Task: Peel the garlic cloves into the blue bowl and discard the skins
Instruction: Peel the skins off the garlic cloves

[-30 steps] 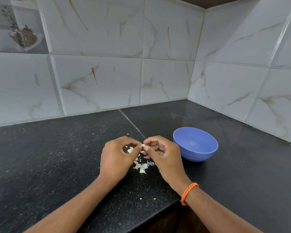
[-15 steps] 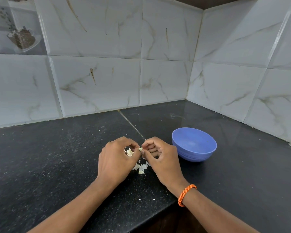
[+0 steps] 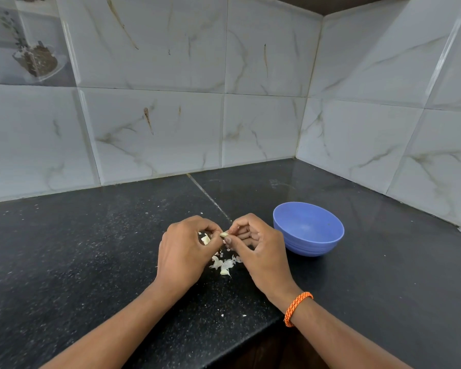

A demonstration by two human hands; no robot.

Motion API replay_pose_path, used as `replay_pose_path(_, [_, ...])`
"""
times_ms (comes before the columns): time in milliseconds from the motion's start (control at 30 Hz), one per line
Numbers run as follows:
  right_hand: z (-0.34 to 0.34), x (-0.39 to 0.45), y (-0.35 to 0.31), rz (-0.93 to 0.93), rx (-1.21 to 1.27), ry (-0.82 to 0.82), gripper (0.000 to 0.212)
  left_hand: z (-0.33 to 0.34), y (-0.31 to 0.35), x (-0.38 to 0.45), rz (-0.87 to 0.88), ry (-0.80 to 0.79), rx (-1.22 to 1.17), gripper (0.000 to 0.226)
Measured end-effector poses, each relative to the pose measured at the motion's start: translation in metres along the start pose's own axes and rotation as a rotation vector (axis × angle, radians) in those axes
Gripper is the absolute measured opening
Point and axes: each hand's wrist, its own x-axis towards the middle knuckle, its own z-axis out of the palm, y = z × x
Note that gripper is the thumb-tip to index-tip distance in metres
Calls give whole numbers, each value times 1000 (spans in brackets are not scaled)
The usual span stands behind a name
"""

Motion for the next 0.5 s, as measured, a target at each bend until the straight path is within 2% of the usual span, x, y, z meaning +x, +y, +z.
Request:
replay_pose_path(167, [-1,1,0,41,53,9,13,0,2,0,-29,-20,-81,22])
replay_pose_path(333, [-3,2,3,45,106,4,12,3,7,-3,-58,-48,-155,14])
replay_pose_path(500, [-7,5,7,10,-18,43,16,1,4,-2,-29,-63,-135,11])
